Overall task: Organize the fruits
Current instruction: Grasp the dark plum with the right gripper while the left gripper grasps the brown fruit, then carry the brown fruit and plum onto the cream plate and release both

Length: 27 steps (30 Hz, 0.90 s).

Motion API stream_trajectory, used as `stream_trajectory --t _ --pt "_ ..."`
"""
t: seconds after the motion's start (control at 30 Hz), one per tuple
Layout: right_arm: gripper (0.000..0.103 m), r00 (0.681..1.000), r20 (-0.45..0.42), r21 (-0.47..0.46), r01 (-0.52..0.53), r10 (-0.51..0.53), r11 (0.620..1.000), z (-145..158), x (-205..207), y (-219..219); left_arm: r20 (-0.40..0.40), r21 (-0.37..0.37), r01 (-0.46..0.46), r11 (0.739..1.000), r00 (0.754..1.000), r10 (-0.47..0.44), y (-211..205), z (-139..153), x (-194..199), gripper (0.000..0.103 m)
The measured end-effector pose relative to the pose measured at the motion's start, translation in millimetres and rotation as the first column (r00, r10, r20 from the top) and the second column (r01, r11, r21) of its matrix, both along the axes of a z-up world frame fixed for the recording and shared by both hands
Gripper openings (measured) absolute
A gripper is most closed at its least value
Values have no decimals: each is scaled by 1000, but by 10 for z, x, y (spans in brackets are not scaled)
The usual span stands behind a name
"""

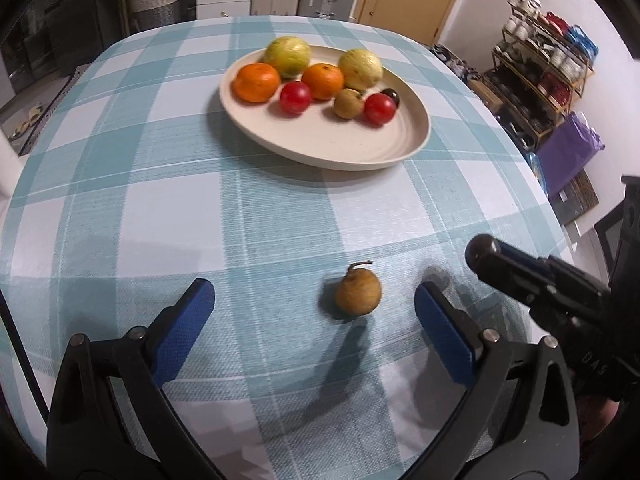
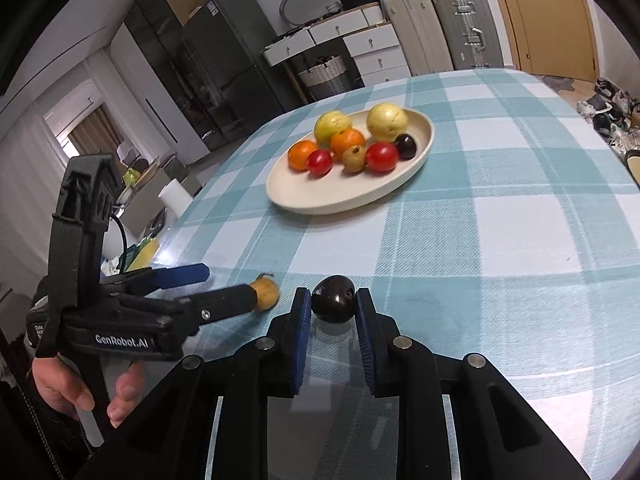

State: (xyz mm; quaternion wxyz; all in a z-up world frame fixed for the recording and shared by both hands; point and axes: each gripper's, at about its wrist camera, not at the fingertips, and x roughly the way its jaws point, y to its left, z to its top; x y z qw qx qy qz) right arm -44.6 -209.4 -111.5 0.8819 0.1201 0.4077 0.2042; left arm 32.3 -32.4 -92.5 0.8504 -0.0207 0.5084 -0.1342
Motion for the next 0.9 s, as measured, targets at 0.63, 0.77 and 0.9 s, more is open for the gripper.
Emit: stream_trajectory --t 0.63,0.77,0.9 --pt "23 1000 2 -14 19 -19 1000 4 38 -79 -17 -13 128 992 992 -128 -184 -57 15 22" --pt "23 1000 1 -12 21 -21 1000 7 42 -79 -9 -22 113 993 993 -114 -135 -37 20 22" --pt "23 1000 2 -15 16 -16 1000 6 44 -67 0 -17 105 994 994 -105 -109 -19 14 22"
